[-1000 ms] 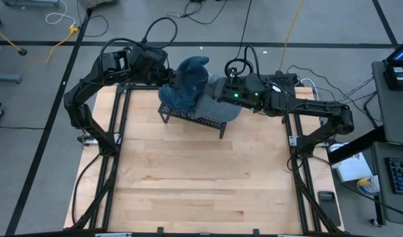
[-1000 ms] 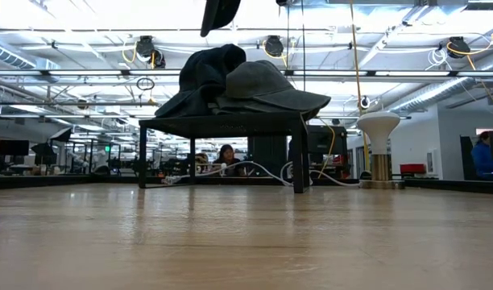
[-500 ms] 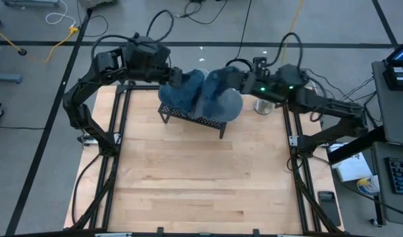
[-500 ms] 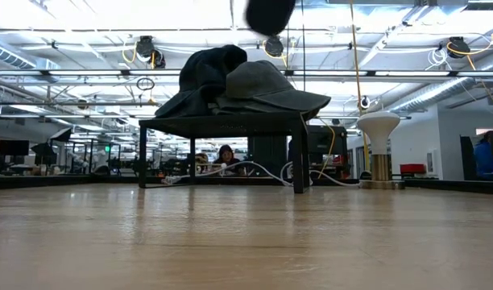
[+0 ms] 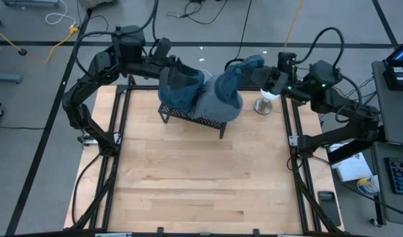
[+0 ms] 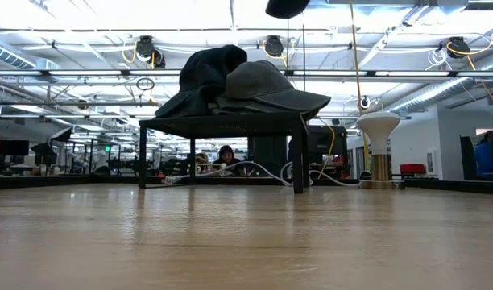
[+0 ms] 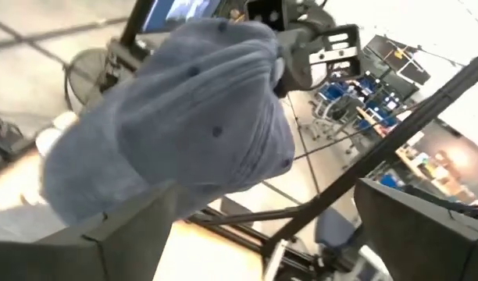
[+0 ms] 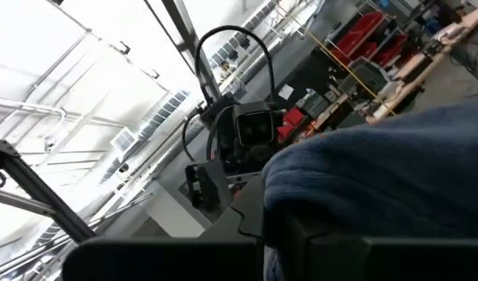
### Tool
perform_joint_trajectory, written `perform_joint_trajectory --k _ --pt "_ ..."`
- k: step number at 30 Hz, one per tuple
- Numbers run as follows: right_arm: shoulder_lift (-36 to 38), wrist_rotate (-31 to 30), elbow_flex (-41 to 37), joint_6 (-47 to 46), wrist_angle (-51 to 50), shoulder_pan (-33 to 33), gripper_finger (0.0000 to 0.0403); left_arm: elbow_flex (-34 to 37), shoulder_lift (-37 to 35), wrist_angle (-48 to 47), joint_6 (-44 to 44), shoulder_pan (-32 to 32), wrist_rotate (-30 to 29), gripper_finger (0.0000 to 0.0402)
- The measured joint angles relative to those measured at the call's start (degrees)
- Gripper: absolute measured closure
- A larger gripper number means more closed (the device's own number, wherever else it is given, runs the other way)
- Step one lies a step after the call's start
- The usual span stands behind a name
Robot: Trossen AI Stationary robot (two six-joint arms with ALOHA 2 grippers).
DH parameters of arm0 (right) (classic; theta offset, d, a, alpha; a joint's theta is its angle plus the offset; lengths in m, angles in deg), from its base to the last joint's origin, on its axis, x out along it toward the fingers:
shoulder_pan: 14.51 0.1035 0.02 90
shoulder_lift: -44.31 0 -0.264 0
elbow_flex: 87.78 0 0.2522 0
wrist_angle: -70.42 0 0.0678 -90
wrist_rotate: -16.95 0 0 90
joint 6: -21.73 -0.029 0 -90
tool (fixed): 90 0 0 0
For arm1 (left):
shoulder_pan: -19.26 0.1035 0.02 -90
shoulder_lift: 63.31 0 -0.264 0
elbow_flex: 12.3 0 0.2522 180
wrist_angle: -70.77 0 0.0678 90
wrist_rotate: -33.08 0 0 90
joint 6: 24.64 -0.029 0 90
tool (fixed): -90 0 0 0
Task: Pick & Place hat
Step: Stack the blue cap on the stacked blue cap on the shelf
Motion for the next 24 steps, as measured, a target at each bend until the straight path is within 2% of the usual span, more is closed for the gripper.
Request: perform_joint_trajectory --k 9,15,24 --pt "-6.55 8.66 0.00 -3.36 9.12 -6.47 0.0402 0.03 -2.63 0.95 -7.62 1.23 1.54 0.0033" --pt "-13.41 14.94 0.00 -7.69 22.68 -10.79 0.0403 0.01 -5.94 1.03 -10.57 3.26 1.81 0.0023" --pt "-24.86 16.27 0.02 -12.22 42.57 -13.97 0.0403 -0.04 -9.97 0.98 -13.92 5.74 1.85 0.0012"
